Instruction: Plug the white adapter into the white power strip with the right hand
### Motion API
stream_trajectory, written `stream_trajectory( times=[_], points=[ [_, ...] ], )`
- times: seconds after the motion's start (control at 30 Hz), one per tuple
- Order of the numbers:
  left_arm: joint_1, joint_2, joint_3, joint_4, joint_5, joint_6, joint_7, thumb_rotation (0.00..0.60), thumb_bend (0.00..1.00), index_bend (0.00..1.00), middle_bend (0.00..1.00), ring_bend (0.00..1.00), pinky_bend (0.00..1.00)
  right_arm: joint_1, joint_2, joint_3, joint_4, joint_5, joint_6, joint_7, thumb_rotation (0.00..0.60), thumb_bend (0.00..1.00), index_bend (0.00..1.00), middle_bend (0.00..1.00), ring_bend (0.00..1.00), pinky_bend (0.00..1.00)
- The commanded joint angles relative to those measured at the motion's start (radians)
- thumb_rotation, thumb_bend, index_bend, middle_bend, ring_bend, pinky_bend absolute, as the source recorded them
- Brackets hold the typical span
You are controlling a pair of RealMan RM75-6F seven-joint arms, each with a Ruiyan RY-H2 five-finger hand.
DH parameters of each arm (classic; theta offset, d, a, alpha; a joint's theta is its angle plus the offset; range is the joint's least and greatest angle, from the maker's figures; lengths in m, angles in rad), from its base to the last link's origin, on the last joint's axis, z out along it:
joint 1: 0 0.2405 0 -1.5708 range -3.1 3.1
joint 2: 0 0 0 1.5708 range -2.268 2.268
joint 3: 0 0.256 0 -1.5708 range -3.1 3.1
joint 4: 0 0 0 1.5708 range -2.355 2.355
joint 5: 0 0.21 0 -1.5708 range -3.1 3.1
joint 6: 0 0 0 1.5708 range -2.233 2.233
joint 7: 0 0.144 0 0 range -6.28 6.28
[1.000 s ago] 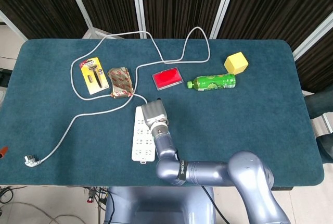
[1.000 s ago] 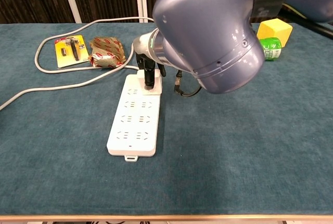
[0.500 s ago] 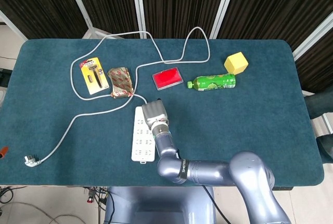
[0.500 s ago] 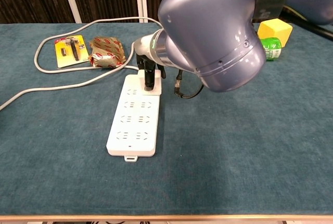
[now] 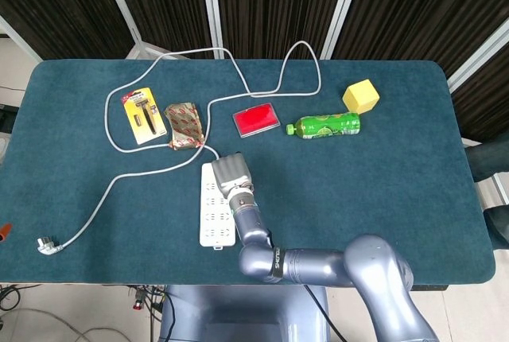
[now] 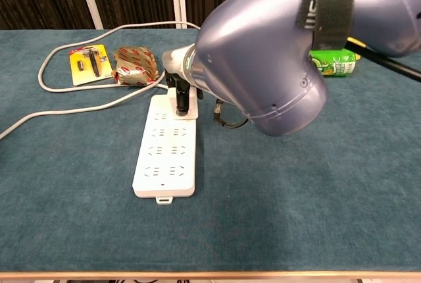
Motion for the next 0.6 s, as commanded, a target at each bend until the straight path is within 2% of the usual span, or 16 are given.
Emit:
stream_trajectory(
  times=[0.03,0.6],
  points=[
    [0.0,0.0,0.001,0.0,0.001,-0.001,0.0,0.6,0.1,0.2,0.0,0.0,0.0,-0.005,-0.004,-0.001,0.004,-0.01,0.0,0.007,0.6,0.6,0.94,0.77,0.6,0.32],
    [-0.001,0.0,0.001,0.0,0.001,-0.001,0.002,0.6,0.1,0.2,0.0,0.0,0.0,-0.011,-0.031,-0.015,0.023,-0.052,-0.006,-0.005,0.6,0.6,1.0,0.81,0.64,0.35]
  ],
)
